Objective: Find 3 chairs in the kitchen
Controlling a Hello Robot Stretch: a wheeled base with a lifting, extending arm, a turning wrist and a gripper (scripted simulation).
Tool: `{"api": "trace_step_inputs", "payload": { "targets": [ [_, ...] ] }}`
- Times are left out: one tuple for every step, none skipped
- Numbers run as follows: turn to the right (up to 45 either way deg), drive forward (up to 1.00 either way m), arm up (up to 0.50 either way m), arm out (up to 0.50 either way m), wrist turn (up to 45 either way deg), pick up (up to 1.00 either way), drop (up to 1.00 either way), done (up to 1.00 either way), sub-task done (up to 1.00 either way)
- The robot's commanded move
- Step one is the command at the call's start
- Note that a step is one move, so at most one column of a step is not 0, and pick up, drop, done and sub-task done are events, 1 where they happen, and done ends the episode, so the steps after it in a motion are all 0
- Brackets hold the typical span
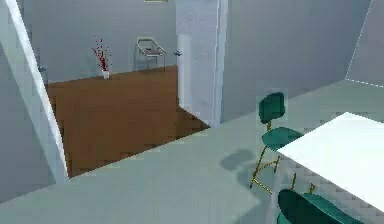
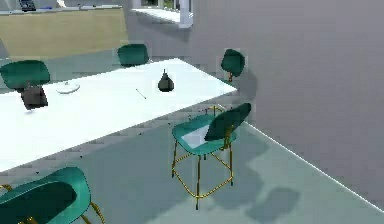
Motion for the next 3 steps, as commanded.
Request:
{"api": "trace_step_inputs", "payload": {
  "targets": [
    [-33.0,0.0,0.0,0.0,0.0,0.0,0.0,0.0,0.0],
    [0.0,0.55,0.0,0.0,0.0,0.0,0.0,0.0,0.0],
    [45.0,0.0,0.0,0.0,0.0,0.0,0.0,0.0,0.0]
  ]
}}
